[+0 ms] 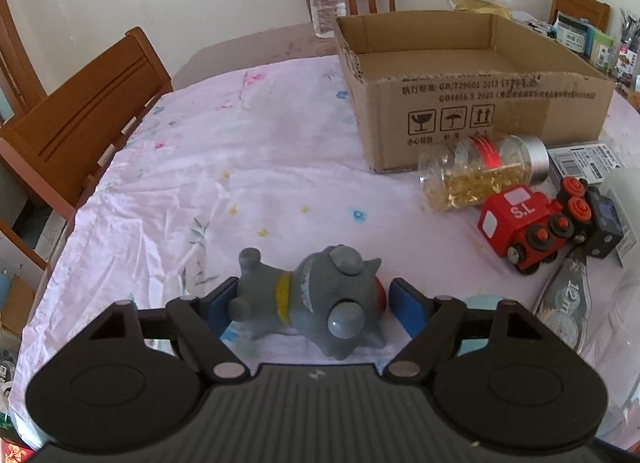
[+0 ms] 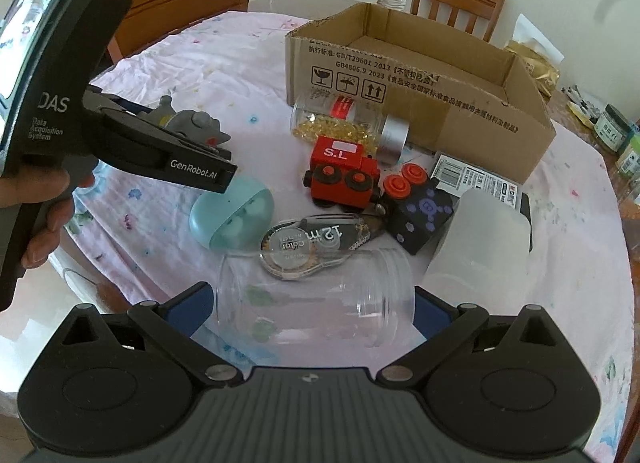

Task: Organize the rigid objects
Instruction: 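Close the left gripper on the grey toy while the right gripper closes on the clear jar, then carry the grey toy into the cardboard box and open the left gripper while the right carries the jar, then lower the clear jar into the cardboard box and open the right gripper, then move both tools back toward the remaining items on the cloth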

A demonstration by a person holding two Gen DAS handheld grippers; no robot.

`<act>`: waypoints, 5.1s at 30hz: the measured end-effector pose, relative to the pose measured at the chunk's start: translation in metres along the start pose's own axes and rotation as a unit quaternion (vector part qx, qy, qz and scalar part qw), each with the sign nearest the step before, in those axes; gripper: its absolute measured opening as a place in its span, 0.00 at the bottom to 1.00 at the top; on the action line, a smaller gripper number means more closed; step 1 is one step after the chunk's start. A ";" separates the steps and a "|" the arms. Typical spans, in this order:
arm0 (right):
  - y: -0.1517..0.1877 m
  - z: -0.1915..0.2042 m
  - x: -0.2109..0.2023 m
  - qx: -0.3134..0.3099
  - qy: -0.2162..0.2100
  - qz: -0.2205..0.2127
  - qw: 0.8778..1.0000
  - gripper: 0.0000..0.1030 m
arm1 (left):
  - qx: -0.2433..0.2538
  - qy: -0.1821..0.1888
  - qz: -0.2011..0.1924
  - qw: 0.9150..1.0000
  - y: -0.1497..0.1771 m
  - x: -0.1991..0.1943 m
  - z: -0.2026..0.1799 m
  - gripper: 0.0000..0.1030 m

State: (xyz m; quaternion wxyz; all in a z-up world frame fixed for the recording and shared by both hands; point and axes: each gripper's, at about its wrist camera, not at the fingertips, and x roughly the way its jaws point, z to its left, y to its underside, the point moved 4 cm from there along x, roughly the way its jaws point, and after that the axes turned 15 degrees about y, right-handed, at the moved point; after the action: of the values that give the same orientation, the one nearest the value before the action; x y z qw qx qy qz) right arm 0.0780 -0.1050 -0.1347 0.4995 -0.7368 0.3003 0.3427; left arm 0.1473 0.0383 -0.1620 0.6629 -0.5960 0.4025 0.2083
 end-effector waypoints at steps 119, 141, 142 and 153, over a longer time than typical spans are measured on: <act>-0.160 -0.162 0.046 0.102 0.037 -0.050 0.993 1.00 | 0.017 0.024 -0.031 0.999 -0.078 -0.037 0.026 0.96; -0.062 -0.110 0.078 0.082 -0.089 0.070 0.990 1.00 | 0.027 0.043 0.006 0.999 -0.029 -0.047 0.024 0.96; -0.059 -0.108 0.078 0.073 -0.092 0.074 0.990 1.00 | 0.024 0.040 0.009 0.999 -0.027 -0.047 0.022 0.96; -0.011 -0.099 0.044 0.045 -0.095 0.123 0.987 1.00 | 0.024 0.050 0.021 0.998 -0.013 -0.052 0.000 0.96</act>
State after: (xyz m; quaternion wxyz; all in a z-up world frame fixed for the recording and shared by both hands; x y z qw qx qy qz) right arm 0.1324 -0.1989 -0.1381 0.5122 -0.6351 0.3555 0.4560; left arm 0.1265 0.0458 -0.1131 0.6516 -0.5810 0.4522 0.1826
